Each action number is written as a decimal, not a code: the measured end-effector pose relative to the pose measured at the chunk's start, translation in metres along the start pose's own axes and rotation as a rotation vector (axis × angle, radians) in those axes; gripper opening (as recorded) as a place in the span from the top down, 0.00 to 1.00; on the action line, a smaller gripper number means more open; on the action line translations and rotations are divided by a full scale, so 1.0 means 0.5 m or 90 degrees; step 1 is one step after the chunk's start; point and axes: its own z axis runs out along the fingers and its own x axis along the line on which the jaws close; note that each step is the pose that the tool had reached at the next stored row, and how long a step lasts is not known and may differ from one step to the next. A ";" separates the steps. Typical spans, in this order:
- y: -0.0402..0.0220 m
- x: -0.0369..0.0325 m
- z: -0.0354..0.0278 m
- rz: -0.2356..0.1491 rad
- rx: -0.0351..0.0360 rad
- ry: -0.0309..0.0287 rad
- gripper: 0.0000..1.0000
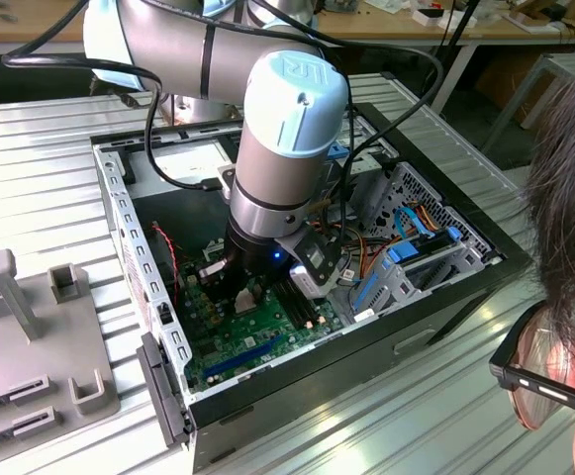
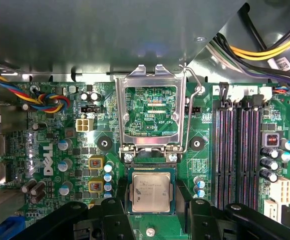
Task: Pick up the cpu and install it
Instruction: 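Place the cpu into insertion slot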
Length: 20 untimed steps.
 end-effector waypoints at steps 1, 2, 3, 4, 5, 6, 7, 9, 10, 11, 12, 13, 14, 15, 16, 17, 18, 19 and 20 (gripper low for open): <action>0.000 0.000 0.000 0.000 0.0000 0.0000 0.53; 0.000 0.000 0.000 0.000 0.0000 -0.0001 0.53; 0.000 0.000 0.000 0.000 0.0000 -0.0001 0.53; 0.000 0.000 0.000 0.000 0.0000 -0.0001 0.53; 0.000 0.000 0.000 0.000 0.0000 -0.0001 0.53; 0.000 0.000 0.000 0.000 -0.0001 -0.0001 0.53; 0.000 0.000 0.000 0.000 -0.0001 -0.0001 0.53; 0.000 0.000 0.000 0.000 0.0000 -0.0001 0.53; 0.000 0.000 0.000 0.000 0.0000 -0.0001 0.53; -0.001 0.000 0.000 0.000 0.0000 -0.0001 0.53; -0.001 0.000 0.000 0.000 0.0000 -0.0001 0.53; -0.001 0.000 0.000 0.000 0.0000 -0.0001 0.53; -0.001 0.000 0.000 0.000 0.0000 -0.0001 0.53; -0.001 0.000 0.000 0.000 0.0000 -0.0001 0.53; -0.001 0.000 0.000 0.000 0.0000 -0.0001 0.53; -0.001 0.000 0.000 0.000 0.0000 -0.0001 0.53; -0.001 0.000 0.000 0.000 0.0000 -0.0001 0.53; -0.001 0.000 0.000 0.000 0.0000 -0.0001 0.53; -0.001 0.000 0.000 0.000 0.0001 -0.0001 0.53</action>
